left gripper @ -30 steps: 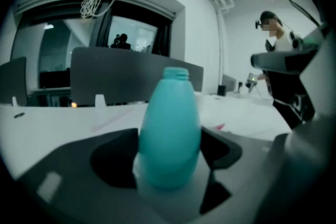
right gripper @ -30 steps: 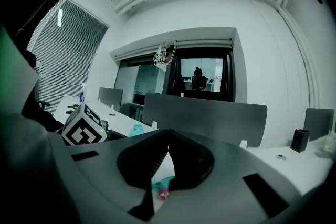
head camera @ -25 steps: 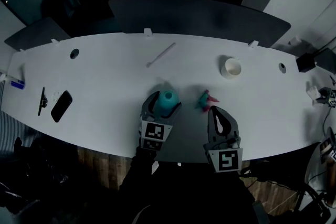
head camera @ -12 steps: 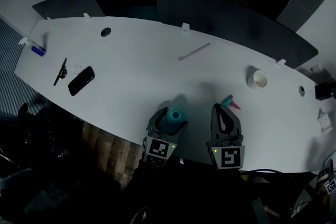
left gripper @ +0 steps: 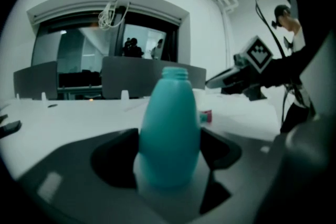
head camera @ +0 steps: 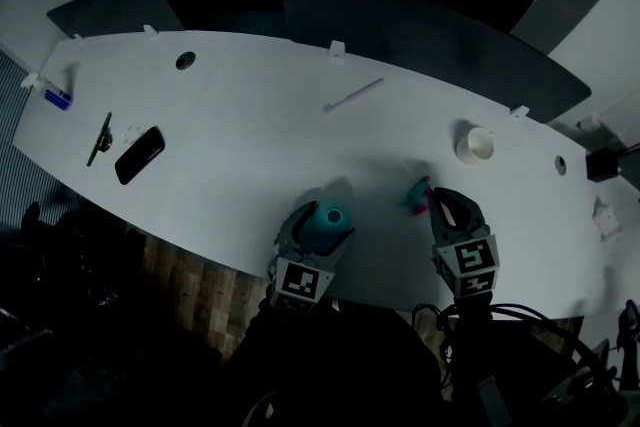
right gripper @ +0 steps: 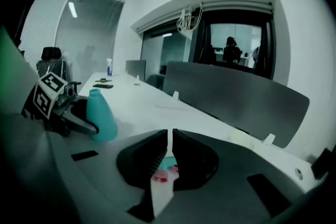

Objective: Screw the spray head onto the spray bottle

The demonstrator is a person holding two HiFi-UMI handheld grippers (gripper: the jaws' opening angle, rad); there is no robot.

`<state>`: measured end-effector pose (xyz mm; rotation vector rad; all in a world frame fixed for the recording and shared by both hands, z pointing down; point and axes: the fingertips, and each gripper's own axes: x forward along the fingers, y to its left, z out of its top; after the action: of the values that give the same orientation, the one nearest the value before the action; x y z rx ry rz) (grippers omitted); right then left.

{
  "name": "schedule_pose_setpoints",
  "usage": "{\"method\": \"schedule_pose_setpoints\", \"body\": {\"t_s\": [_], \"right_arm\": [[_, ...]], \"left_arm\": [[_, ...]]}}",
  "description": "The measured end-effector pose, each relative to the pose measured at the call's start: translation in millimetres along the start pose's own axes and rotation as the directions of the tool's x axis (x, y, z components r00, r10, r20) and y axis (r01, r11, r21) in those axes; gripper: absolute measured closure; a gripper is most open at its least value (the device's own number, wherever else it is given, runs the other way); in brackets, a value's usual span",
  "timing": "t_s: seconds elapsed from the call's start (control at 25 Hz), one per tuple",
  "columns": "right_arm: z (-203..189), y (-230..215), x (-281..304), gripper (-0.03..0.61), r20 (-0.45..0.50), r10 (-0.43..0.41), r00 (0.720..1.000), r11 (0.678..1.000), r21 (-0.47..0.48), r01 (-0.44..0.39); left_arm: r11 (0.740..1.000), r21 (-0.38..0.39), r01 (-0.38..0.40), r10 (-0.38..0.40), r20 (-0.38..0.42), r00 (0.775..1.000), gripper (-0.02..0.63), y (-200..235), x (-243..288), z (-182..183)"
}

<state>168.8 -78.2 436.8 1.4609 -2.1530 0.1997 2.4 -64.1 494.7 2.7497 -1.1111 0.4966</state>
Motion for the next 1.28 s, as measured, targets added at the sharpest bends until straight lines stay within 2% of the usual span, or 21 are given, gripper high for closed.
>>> {"method": "schedule_pose_setpoints", "body": {"t_s": [0.04,0.12,0.16,0.2,0.28,0.36,0.6,0.76,0.88,1.0,1.16,1.28], "right_arm": [[-6,-6,3,0.569,-0.056,0.036,0.998,0.999,-0.026,-0.037],[-20,-9,9,0.496,-0.193,0.124,0.973,0.989,-0.059,-0.137],[-28,-7,12,0.452,-0.274,0.159,0.949,0.979,-0.077,-0.186],[-36,-5,14,0.434,-0.351,0.184,0.918,0.969,-0.092,-0.230],[-52,3,18,0.430,-0.467,0.228,0.854,0.951,-0.082,-0.299],[-61,12,22,0.430,-0.533,0.265,0.804,0.942,-0.035,-0.334],[-82,15,41,0.430,-0.615,0.278,0.738,0.949,0.054,-0.312],[-104,17,50,0.431,-0.689,0.356,0.631,0.934,0.232,-0.273],[-108,14,55,0.431,-0.715,0.401,0.573,0.915,0.337,-0.220],[-108,14,57,0.433,-0.737,0.417,0.532,0.909,0.354,-0.221],[-110,15,57,0.433,-0.759,0.411,0.505,0.911,0.345,-0.223],[-111,17,58,0.433,-0.792,0.375,0.482,0.925,0.287,-0.248]], "left_arm": [[1.000,0.005,0.012,-0.012,-0.001,1.000,0.247,-4,3,1],[0.999,0.016,0.034,-0.034,-0.006,0.999,0.247,-11,8,3],[0.999,0.023,0.045,-0.045,-0.010,0.999,0.247,-14,11,3],[0.998,0.030,0.056,-0.056,-0.015,0.998,0.247,-17,13,3],[0.996,0.045,0.072,-0.071,-0.025,0.997,0.247,-21,17,4],[0.995,0.057,0.079,-0.077,-0.036,0.996,0.247,-23,19,6],[0.994,0.061,0.088,-0.085,-0.041,0.996,0.247,-25,17,5],[0.994,0.062,0.089,-0.086,-0.046,0.995,0.247,-25,18,4],[0.994,0.060,0.086,-0.083,-0.044,0.996,0.247,-24,18,6],[0.994,0.065,0.087,-0.084,-0.045,0.995,0.248,-24,17,5],[0.994,0.069,0.087,-0.084,-0.046,0.995,0.247,-24,17,5],[0.994,0.071,0.085,-0.082,-0.046,0.996,0.247,-24,18,5]]}}
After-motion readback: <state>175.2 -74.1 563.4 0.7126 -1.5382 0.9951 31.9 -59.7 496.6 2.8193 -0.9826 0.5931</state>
